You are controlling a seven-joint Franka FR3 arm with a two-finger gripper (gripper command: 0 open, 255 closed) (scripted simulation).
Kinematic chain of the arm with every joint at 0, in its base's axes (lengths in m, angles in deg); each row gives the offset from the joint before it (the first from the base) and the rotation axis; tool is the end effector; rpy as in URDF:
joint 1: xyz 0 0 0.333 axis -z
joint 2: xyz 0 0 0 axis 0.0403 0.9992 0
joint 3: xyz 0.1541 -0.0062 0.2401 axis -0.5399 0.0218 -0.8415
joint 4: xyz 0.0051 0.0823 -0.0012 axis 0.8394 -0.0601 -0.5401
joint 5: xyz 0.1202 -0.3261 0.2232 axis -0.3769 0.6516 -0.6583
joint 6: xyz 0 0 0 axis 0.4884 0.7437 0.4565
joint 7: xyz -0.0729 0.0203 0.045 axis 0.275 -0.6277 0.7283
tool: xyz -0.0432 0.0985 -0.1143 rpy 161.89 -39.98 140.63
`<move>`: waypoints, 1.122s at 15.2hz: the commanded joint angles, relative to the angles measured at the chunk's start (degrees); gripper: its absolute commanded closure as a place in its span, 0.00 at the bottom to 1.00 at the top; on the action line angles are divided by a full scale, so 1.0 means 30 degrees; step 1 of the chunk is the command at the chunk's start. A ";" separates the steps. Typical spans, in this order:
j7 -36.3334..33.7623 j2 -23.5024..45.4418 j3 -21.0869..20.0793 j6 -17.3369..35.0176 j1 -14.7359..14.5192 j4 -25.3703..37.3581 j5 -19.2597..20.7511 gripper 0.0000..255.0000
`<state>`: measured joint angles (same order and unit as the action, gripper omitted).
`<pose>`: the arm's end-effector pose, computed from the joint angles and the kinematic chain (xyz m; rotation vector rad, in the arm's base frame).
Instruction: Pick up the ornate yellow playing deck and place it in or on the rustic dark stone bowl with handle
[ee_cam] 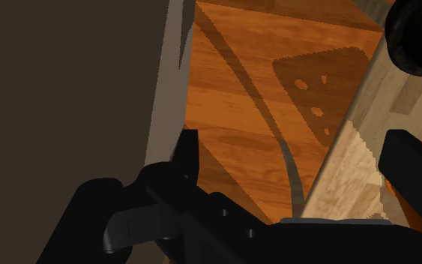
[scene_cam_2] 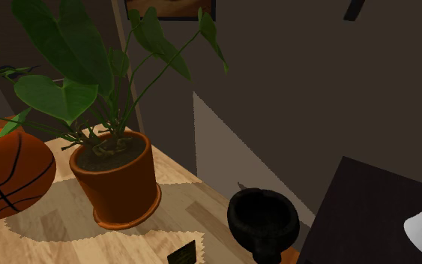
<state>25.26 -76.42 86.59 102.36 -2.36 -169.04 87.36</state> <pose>0.3725 0.0040 0.5678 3.0292 0.1428 0.2436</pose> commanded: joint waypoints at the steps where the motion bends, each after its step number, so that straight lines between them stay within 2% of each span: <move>1: 0.0000 0.0000 0.0000 0.0000 0.0000 0.0000 0.0000 0.00; 10: -0.4743 -0.3520 -0.3861 0.5153 -0.1026 -0.6150 -0.1731 0.00; 17: -0.9063 -0.3814 -0.8115 0.9646 -0.1844 -0.9088 -0.3216 0.00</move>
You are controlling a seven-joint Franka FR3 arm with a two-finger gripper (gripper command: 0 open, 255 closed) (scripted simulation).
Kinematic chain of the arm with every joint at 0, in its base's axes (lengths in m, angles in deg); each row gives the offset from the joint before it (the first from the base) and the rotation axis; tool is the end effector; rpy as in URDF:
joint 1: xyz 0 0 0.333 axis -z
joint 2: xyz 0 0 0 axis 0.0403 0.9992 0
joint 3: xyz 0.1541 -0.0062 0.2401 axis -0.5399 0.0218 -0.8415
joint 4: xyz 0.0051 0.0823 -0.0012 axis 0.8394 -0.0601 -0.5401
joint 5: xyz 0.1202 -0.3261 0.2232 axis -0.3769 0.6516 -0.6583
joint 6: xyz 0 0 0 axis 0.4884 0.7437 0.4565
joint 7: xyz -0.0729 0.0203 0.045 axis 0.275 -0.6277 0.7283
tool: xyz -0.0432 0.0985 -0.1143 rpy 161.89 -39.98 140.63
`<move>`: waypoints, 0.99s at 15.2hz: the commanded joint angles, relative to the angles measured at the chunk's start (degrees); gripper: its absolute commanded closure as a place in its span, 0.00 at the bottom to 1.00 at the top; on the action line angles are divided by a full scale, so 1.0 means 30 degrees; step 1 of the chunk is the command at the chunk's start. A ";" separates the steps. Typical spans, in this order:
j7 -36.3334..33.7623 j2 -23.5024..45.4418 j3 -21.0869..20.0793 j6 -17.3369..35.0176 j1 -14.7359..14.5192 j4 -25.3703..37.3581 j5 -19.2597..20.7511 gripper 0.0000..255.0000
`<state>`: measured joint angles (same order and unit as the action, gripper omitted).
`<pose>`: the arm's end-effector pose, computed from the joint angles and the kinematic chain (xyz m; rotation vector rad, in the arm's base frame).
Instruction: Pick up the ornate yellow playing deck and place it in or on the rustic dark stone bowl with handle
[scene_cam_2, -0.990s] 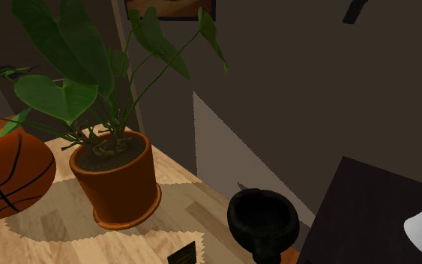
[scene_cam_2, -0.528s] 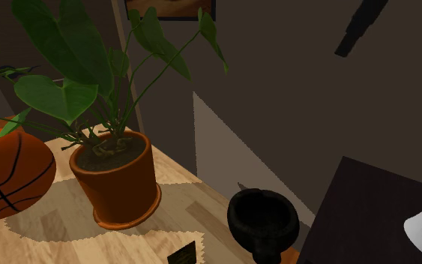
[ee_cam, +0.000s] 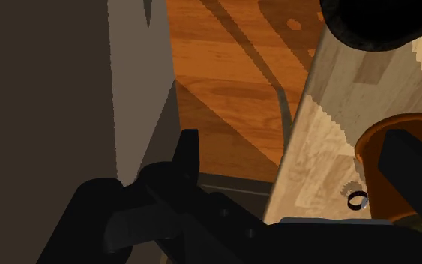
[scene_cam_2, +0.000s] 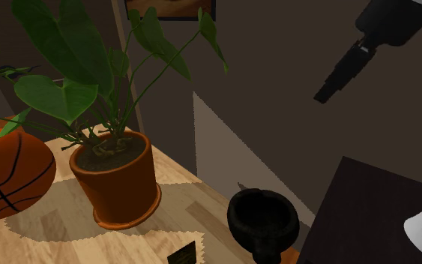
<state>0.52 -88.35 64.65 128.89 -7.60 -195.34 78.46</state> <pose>0.3333 0.1628 0.4340 2.9515 -0.0034 0.6037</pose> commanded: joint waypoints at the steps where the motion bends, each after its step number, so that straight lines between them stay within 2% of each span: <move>1: -0.1496 0.0342 -0.1518 0.1495 -0.0132 -0.0579 -0.0423 0.00; 5: -0.4402 0.1545 -0.4710 0.4329 0.0231 -0.1149 -0.0878 0.00; 8: -0.6786 0.2777 -0.7530 0.6423 0.1273 -0.1074 -0.0850 0.00; 11: -0.9336 0.3976 -1.0821 0.8334 0.3190 -0.0568 -0.0435 0.00; 15: -1.2721 0.4838 -1.5984 1.0350 0.7117 0.0739 0.0378 0.00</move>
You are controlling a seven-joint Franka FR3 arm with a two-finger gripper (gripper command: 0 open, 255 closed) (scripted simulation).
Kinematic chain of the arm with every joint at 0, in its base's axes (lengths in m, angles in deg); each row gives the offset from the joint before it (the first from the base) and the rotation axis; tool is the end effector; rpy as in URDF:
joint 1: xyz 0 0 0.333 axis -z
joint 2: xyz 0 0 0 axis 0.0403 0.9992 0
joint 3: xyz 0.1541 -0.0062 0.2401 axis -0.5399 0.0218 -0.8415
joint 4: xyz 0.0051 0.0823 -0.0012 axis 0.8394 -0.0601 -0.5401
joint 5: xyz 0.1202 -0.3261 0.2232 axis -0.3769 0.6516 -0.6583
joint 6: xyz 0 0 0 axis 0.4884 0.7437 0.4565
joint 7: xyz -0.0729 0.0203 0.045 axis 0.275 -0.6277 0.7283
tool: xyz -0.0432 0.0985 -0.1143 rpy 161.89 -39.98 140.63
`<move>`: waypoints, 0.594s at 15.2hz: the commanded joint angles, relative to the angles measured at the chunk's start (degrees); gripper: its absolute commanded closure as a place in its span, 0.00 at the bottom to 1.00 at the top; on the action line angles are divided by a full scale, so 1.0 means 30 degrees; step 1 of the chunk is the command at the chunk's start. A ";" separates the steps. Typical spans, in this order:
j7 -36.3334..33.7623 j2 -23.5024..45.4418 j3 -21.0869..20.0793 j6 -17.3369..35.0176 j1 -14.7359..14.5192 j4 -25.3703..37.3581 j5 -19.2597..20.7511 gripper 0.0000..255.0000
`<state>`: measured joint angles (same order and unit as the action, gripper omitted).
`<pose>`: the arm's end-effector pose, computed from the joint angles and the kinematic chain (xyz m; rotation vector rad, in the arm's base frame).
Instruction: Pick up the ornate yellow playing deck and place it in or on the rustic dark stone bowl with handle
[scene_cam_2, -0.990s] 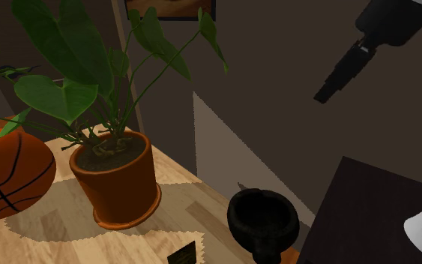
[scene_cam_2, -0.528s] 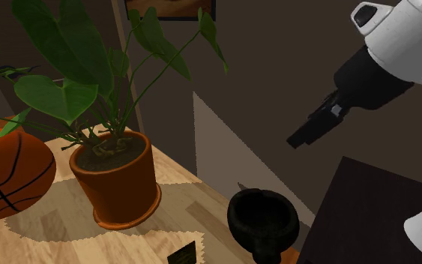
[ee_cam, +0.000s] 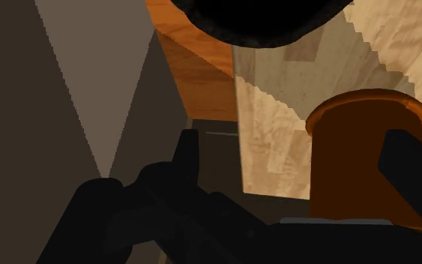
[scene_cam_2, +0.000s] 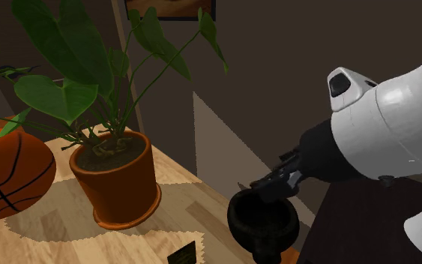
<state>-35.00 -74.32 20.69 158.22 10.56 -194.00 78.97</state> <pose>0.3309 0.3133 0.2814 2.8234 -0.1517 0.9592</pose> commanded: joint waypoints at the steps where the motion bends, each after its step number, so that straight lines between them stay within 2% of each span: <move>1: -0.1662 0.0159 -0.2692 0.0961 0.2202 0.0726 0.0370 0.00; 5: -0.4262 -0.0838 -0.7785 0.2017 0.6641 0.2821 0.0509 0.00; 9: -0.6209 -0.2991 -1.1552 0.2320 1.0154 0.5446 0.0075 0.00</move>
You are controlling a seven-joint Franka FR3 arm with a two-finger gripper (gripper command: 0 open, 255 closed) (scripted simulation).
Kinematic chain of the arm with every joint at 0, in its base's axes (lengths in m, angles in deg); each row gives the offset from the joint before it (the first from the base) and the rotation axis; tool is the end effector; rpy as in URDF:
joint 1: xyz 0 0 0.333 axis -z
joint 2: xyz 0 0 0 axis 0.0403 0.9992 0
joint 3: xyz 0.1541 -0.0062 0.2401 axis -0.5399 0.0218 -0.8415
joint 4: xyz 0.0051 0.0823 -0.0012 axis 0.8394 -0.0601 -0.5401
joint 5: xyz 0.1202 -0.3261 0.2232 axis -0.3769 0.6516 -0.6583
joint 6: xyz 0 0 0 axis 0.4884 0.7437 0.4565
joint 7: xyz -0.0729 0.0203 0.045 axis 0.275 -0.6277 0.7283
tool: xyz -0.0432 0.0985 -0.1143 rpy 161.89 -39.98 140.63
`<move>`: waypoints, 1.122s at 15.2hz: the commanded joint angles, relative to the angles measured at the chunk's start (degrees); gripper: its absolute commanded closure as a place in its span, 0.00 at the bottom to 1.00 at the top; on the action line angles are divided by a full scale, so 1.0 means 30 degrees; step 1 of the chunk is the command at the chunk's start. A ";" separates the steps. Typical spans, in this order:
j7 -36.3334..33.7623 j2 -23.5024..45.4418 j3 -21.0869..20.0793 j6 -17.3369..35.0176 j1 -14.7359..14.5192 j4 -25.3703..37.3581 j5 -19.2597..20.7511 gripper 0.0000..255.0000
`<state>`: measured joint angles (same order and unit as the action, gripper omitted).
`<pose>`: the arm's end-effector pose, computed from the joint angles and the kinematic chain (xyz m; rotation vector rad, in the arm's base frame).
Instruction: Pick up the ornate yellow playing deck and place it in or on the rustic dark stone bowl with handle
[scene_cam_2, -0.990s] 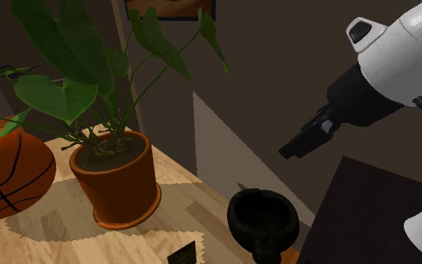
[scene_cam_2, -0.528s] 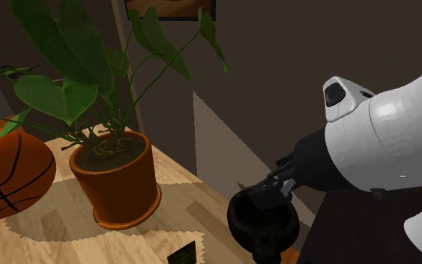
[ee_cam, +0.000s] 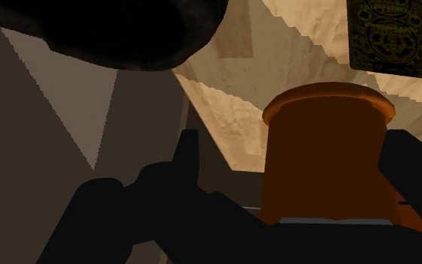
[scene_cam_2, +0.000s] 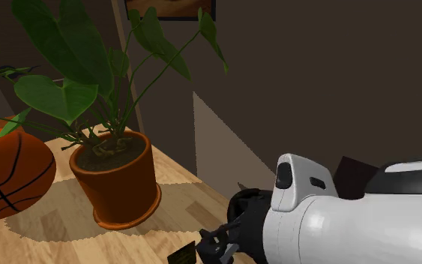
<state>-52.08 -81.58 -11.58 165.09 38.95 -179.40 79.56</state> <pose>0.3567 0.3926 0.2018 2.7298 -0.2384 1.1618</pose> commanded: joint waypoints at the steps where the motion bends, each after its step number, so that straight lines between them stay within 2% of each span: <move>1: -0.0946 -0.1212 -0.1508 -0.0002 0.1413 0.1312 -0.0254 0.00; 6: -0.3000 -0.4665 -0.3945 -0.0748 0.4386 0.5424 -0.0816 0.00; 14: -0.3094 -0.5735 -0.4960 0.0271 0.6451 0.6519 -0.1001 0.00; 17: -0.3086 -0.5796 -0.5028 0.0360 0.6599 0.6580 -0.1011 0.00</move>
<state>-61.34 -98.90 -26.59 166.12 58.61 -159.77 76.54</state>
